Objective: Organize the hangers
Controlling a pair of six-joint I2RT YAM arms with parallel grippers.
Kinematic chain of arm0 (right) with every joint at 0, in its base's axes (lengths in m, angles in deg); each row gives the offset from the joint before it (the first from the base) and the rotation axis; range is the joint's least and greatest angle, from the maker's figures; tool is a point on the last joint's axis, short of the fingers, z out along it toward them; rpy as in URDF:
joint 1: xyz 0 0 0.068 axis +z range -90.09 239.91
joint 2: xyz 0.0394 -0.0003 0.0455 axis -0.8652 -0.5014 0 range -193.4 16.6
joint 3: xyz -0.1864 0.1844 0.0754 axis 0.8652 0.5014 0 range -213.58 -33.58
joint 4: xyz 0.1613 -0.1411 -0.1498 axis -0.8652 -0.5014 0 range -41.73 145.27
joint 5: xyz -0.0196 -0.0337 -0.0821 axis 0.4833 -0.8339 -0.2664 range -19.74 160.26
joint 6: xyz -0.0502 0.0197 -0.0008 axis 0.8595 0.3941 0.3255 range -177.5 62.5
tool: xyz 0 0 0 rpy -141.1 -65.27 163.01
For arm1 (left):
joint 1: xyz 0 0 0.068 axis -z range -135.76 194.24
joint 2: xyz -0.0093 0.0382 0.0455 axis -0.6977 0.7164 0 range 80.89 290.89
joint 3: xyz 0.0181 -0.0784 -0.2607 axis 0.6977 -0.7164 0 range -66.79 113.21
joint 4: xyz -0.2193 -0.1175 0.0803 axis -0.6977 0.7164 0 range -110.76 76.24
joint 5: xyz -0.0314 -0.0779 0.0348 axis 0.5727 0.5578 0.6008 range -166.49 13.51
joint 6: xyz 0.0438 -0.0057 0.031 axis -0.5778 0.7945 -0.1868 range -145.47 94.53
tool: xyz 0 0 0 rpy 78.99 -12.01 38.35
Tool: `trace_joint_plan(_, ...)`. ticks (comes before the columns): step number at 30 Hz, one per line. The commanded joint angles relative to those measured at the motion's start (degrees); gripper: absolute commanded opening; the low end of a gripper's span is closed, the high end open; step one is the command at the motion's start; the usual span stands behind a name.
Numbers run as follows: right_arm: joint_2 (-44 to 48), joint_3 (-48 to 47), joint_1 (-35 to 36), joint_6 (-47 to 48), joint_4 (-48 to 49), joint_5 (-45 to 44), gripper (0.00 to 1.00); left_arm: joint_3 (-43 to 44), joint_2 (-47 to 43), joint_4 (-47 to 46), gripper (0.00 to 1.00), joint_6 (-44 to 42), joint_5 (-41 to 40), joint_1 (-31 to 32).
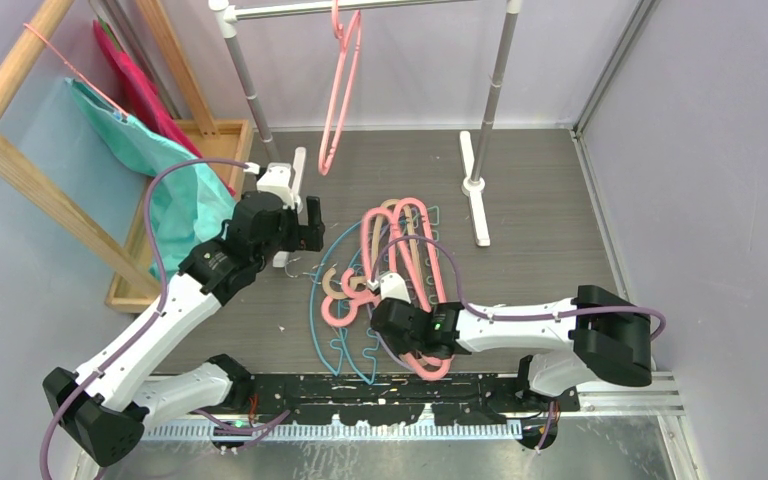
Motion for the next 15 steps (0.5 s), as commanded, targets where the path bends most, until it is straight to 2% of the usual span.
trace_joint_plan(1, 2.46, -0.46, 0.24, -0.88, -1.83, -3.15, 0.07, -0.30, -1.63, -1.34, 0.98, 0.75, -0.05, -0.26)
trace_joint_plan(3, 5.02, -2.07, 0.22, -0.81, -4.42, -5.42, 0.01, -0.17, -1.51, -1.19, 0.98, 0.57, -0.38, -0.20)
trace_joint_plan(11, 16.17, -10.04, -0.81, 0.79, -13.46, -15.58, 0.01, -0.29, -1.22, -1.29, 0.98, 0.16, -1.14, -0.20)
trace_joint_plan(13, 18.56, -12.62, -3.89, 2.37, -13.78, -14.80, 0.01, -0.42, -1.42, -1.17, 0.98, 0.19, -1.21, -0.25)
trace_joint_plan(15, 20.59, -14.85, -9.88, 4.91, -12.42, -10.24, 0.01, -0.67, -1.64, -1.27, 0.98, 0.41, -1.26, -0.20)
